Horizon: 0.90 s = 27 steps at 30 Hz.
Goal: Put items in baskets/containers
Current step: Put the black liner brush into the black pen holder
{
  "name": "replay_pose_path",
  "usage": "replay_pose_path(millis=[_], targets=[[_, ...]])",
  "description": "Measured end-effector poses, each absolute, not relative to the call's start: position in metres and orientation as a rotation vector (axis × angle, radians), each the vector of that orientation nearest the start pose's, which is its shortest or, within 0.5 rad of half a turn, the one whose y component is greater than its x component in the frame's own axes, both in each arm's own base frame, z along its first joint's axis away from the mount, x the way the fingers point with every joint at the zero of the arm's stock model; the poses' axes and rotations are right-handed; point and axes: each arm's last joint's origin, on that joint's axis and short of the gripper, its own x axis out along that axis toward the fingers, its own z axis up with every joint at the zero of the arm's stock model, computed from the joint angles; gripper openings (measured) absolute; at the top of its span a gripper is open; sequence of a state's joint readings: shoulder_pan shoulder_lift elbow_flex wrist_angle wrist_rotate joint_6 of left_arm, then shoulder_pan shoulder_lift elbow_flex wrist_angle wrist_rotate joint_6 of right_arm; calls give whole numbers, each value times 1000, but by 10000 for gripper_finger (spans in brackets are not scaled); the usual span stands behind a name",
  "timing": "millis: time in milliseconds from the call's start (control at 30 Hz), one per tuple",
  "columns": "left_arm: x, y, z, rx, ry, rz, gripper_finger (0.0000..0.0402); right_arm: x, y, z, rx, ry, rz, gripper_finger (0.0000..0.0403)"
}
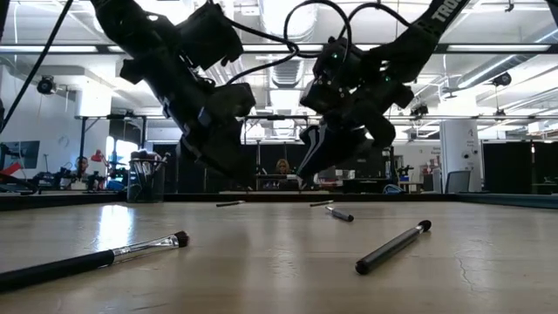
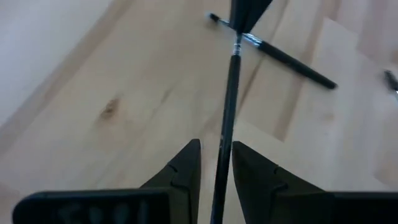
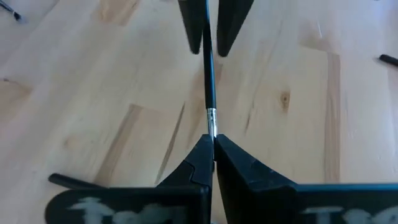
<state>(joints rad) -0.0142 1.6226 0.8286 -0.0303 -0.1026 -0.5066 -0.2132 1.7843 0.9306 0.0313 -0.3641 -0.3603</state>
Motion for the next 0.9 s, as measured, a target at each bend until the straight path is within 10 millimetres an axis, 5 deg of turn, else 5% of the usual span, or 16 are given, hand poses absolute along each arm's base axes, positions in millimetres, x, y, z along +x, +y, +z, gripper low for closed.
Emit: replay_pose_path(millis=[267, 533, 733, 900], targets=[[314, -2, 165, -442, 809, 196, 81, 341, -59, 149, -114, 744, 293, 8], [313, -3, 163, -458, 828, 191, 12, 341, -57, 151, -86, 749, 283, 10], [309, -2, 155, -466, 762, 226, 9, 330, -57, 170, -84, 772, 219, 46], [304, -3, 148, -464, 538, 238, 9, 310, -60, 183, -79, 755, 94, 90]])
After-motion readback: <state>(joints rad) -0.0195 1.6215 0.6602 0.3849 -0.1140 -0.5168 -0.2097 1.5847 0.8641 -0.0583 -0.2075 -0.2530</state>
